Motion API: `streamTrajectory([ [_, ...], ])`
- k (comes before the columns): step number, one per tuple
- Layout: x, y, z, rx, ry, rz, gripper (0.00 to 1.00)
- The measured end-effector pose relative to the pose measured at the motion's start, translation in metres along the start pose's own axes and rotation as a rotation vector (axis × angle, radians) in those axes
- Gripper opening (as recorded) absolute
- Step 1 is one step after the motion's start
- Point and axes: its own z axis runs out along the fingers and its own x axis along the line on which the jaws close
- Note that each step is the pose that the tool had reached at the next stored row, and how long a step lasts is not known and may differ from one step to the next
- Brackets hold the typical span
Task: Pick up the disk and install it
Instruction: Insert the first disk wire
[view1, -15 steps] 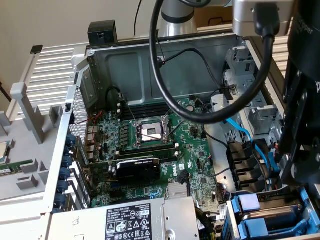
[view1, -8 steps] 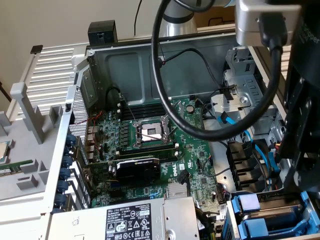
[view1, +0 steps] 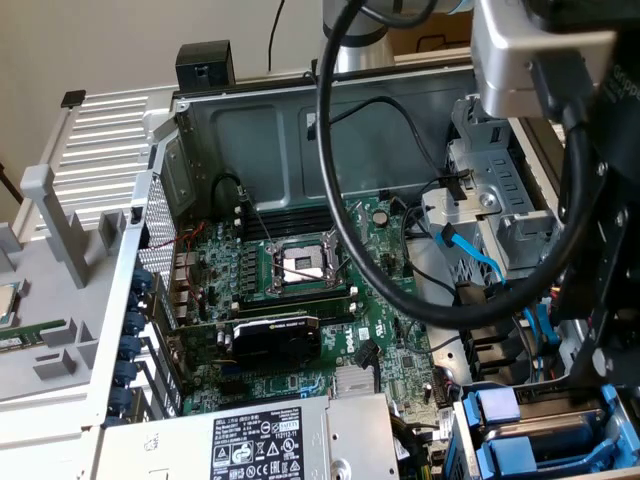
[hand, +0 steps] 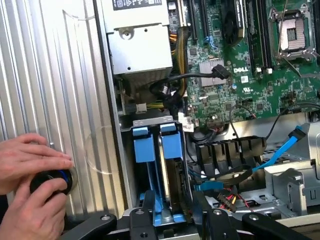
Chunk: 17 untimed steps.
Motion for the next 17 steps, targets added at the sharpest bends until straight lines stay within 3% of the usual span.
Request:
streamTrajectory([
  [13,0.0,-0.0052,0.0104,-0.0067,-0.0061,-0.138,0.43],
  [17,0.002,-0.0081,0.0131,-0.0074,-0.0077,-0.154,0.43],
])
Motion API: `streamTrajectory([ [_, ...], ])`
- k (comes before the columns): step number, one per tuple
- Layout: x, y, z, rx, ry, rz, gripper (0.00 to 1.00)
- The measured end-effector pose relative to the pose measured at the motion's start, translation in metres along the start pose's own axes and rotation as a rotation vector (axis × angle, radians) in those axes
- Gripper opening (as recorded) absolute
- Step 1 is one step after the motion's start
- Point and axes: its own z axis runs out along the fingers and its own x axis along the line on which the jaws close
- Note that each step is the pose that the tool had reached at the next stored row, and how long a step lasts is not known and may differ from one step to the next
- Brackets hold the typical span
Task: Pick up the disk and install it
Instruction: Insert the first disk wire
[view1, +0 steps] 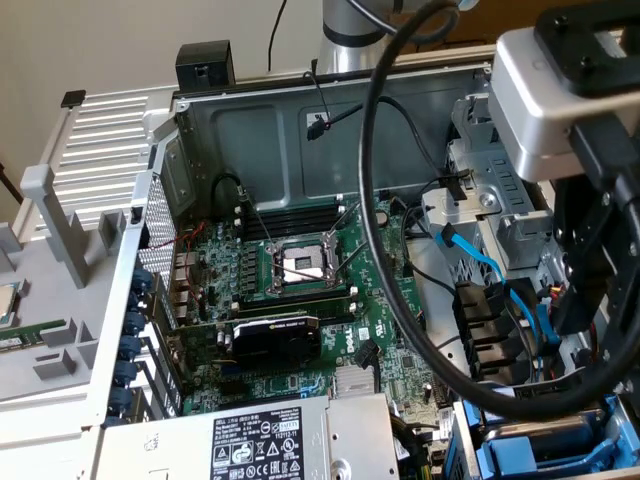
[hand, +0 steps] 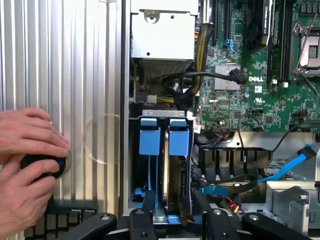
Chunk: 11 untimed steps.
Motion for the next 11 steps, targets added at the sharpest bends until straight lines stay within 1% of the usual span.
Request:
streamTrajectory([
  [1,0.0004,-0.0009,0.0007,-0.0005,-0.0002,-0.003,0.43],
  [2,0.0007,-0.0016,0.001,-0.0036,-0.0002,-0.005,0.43],
  [4,0.001,-0.0033,0.0011,-0.018,-0.0005,-0.009,0.43],
  [5,0.001,-0.0044,0.0012,-0.0208,-0.0007,-0.012,0.43],
  [8,0.0017,-0.0083,0.0019,-0.0215,-0.0035,-0.022,0.43],
  [11,0.0032,-0.0103,0.005,-0.0218,-0.0065,-0.03,0.43],
])
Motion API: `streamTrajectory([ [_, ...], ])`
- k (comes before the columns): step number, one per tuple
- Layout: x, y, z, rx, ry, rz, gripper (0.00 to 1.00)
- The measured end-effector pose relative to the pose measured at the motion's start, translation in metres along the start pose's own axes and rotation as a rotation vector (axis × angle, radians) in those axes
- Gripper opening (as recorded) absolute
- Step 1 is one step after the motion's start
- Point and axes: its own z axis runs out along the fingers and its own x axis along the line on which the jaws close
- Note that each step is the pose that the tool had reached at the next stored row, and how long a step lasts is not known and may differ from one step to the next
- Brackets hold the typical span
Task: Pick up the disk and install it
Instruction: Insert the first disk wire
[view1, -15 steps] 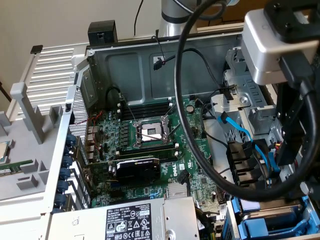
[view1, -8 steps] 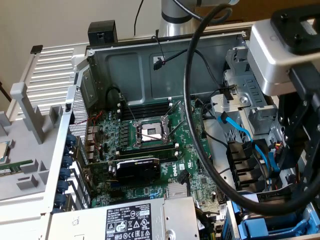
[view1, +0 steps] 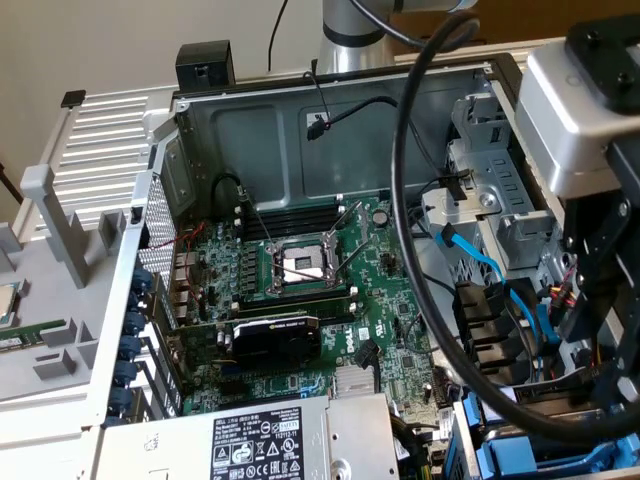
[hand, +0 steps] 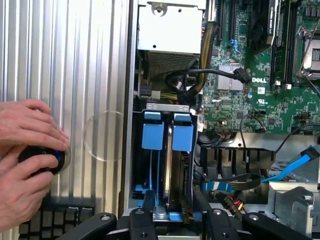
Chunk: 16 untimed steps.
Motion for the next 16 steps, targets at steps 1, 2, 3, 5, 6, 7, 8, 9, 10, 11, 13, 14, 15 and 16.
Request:
streamTrajectory([
  [1,0.001,-0.0004,0.0013,-0.0001,-0.001,-0.003,0.43],
  [2,0.001,-0.0008,0.0026,-0.0002,-0.0025,-0.005,0.43],
  [3,0.002,-0.0013,0.0038,-0.0002,-0.004,-0.007,0.43],
  [5,0.003,-0.0025,0.0058,-0.0004,-0.0065,-0.012,0.43],
  [6,0.004,-0.0031,0.0069,-0.0004,-0.0084,-0.016,0.43],
  [7,0.004,-0.0036,0.0076,-0.0005,-0.0106,-0.019,0.43],
  [8,0.004,-0.004,0.0083,-0.0006,-0.0137,-0.023,0.43],
  [9,0.005,-0.0044,0.0089,-0.0006,-0.0176,-0.027,0.43],
  [10,0.005,-0.0048,0.0094,-0.0006,-0.0215,-0.031,0.43],
  [11,0.005,-0.0052,0.01,-0.0006,-0.0253,-0.035,0.43],
  [13,0.006,-0.0059,0.0113,-0.0006,-0.0326,-0.043,0.43],
  [14,0.006,-0.0062,0.0121,-0.0008,-0.0353,-0.047,0.43],
  [15,0.006,-0.0066,0.0128,-0.001,-0.0377,-0.053,0.43],
  [16,0.006,-0.0067,0.0137,-0.0012,-0.0404,-0.058,0.43],
])
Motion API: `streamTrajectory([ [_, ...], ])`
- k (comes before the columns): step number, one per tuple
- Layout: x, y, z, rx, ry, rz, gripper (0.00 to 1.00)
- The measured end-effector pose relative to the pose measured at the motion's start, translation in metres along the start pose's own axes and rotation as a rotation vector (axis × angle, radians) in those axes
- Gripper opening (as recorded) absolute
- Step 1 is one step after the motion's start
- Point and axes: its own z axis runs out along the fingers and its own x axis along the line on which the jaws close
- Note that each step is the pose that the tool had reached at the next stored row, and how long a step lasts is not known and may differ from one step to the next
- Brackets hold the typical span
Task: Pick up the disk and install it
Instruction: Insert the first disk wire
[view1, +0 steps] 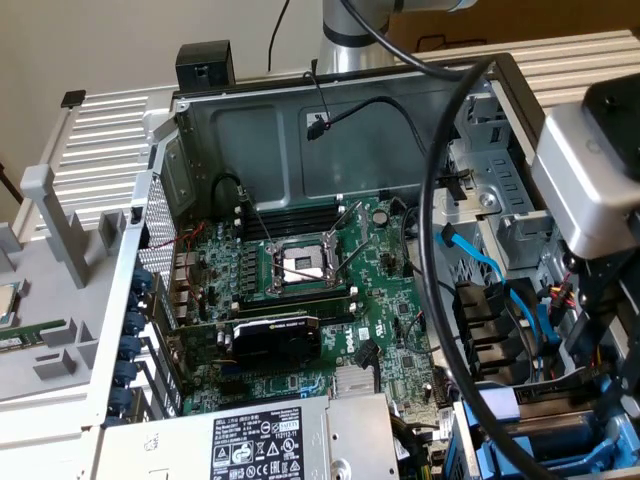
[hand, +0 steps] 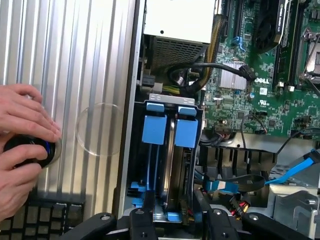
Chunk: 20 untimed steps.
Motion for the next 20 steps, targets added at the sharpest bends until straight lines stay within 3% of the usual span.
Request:
streamTrajectory([
  [7,0.004,-0.0013,0.0055,-0.0006,-0.0186,-0.029,0.43],
  [10,0.007,-0.0024,0.0054,0.0007,-0.028,-0.034,0.43],
  [14,0.013,-0.003,0.0048,0.0012,-0.0355,-0.039,0.43],
  [15,0.014,-0.0032,0.0045,0.0016,-0.04,-0.04,0.43],
  [16,0.014,-0.0032,0.0043,0.0024,-0.0493,-0.043,0.43],
  [19,0.014,-0.0035,0.0043,0.0058,-0.0889,-0.056,0.43],
  [20,0.014,-0.0037,0.0043,0.0066,-0.0982,-0.059,0.43],
])
